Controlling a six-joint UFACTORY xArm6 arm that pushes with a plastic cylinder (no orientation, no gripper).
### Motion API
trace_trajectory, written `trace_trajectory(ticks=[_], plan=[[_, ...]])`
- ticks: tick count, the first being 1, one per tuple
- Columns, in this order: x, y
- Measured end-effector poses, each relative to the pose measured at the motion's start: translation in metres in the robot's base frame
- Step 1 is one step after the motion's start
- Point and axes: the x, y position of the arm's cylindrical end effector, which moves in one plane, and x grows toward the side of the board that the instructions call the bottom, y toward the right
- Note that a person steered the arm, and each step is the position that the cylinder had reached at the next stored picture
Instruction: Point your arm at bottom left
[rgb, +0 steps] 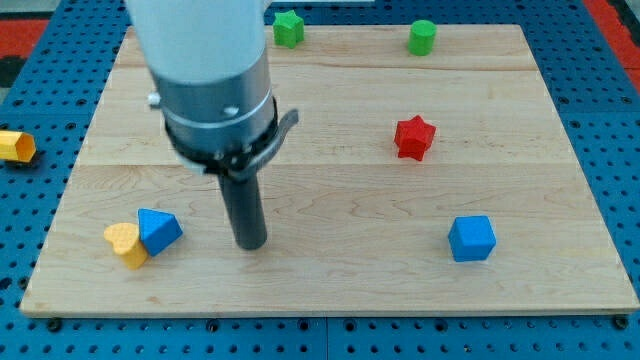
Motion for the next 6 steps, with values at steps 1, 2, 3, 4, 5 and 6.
trace_trajectory(ticks=[1, 2, 3, 4, 5, 6], plan=[[0.014, -0.018], [0.026, -0.032], [0.047, -0.054], [0.049, -0.163], [0.013, -0.177], [-0.015, -0.104]])
